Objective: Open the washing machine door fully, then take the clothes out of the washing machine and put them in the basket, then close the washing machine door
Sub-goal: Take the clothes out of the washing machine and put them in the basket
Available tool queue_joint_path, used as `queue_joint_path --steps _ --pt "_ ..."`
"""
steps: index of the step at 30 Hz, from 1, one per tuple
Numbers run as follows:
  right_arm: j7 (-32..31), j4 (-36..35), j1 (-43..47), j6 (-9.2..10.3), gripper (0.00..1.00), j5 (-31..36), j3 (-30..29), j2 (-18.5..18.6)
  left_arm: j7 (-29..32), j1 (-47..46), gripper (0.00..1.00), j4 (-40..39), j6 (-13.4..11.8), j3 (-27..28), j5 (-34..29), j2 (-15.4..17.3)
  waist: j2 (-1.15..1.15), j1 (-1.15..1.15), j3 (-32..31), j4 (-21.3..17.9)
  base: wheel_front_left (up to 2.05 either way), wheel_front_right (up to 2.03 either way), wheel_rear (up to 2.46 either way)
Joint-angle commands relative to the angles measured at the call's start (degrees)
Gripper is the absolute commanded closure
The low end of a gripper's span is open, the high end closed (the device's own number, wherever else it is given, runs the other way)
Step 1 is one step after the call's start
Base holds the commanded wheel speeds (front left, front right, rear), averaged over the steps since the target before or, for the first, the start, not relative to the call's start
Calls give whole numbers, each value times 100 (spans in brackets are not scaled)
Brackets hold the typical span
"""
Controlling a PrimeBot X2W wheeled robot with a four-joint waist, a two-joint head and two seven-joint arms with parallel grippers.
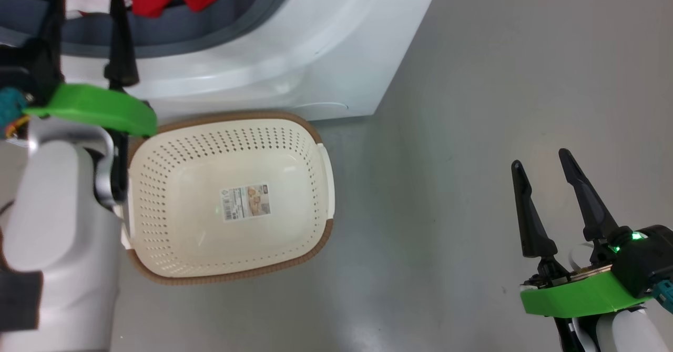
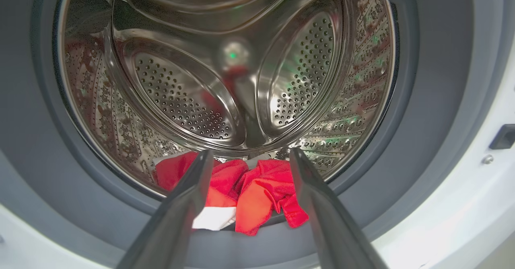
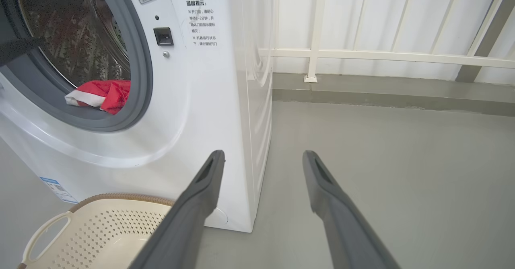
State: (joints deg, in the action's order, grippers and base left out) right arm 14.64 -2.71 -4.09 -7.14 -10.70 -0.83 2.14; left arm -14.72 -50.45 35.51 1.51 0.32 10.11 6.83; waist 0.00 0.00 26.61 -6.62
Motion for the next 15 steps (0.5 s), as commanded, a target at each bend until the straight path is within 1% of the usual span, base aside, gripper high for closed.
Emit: queue_joint_path --steps 1,8,15 --pt "36 -113 -120 -35 0 -38 141 74 -28 -173 0 -38 -34 154 -81 279 0 0 117 -82 0 0 0" --pt "36 -89 -222 -35 0 -24 177 74 -28 -841 0 696 -97 138 -204 540 0 0 330 -188 0 0 0" --pt "36 -36 -286 -35 0 -15 307 74 204 -1623 0 1485 -117 97 -238 814 0 0 483 -317 0 0 0"
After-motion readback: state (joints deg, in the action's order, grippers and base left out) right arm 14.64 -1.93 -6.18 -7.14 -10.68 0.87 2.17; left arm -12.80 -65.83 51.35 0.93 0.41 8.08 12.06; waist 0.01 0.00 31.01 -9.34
